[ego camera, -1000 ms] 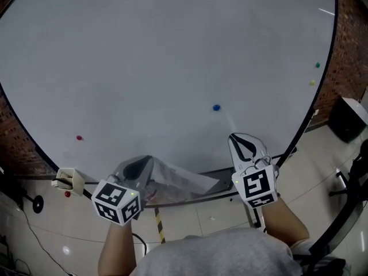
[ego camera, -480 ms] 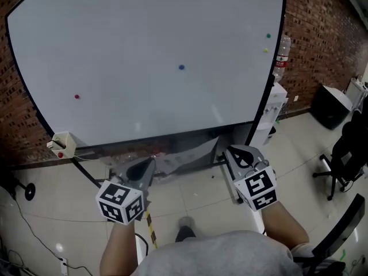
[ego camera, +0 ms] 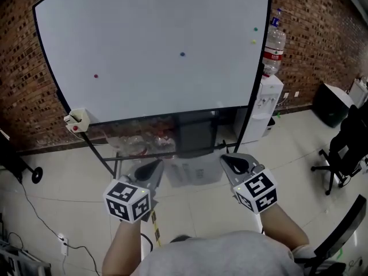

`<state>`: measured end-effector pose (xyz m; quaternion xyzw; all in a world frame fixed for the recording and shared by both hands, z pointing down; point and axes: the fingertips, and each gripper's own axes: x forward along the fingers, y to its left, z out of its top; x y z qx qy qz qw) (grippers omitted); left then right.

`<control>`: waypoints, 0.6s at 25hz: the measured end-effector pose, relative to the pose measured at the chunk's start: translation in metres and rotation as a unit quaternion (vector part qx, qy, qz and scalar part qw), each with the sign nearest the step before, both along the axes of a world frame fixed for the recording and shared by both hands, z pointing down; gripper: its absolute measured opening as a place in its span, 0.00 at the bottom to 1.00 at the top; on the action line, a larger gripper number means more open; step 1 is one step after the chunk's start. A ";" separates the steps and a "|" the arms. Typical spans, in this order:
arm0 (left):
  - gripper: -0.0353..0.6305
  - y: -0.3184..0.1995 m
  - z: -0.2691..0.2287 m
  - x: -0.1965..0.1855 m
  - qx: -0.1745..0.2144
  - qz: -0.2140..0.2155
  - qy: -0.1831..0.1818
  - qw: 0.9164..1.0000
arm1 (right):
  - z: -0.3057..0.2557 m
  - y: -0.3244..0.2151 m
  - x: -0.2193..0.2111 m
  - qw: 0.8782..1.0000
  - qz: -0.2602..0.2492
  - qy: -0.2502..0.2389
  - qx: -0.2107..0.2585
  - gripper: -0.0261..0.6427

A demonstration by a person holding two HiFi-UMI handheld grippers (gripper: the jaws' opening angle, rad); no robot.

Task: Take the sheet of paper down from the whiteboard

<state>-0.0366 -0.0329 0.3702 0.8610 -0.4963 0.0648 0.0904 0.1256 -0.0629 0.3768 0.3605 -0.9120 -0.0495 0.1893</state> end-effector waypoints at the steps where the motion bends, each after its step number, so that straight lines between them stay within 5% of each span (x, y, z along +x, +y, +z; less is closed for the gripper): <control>1: 0.06 0.006 -0.002 0.002 0.000 0.003 0.000 1.000 | -0.001 0.008 0.000 1.000 -0.001 -0.001 0.000 0.04; 15: 0.06 0.099 -0.012 0.007 0.005 0.053 -0.006 0.999 | -0.003 0.120 -0.017 0.999 0.015 -0.035 -0.011 0.04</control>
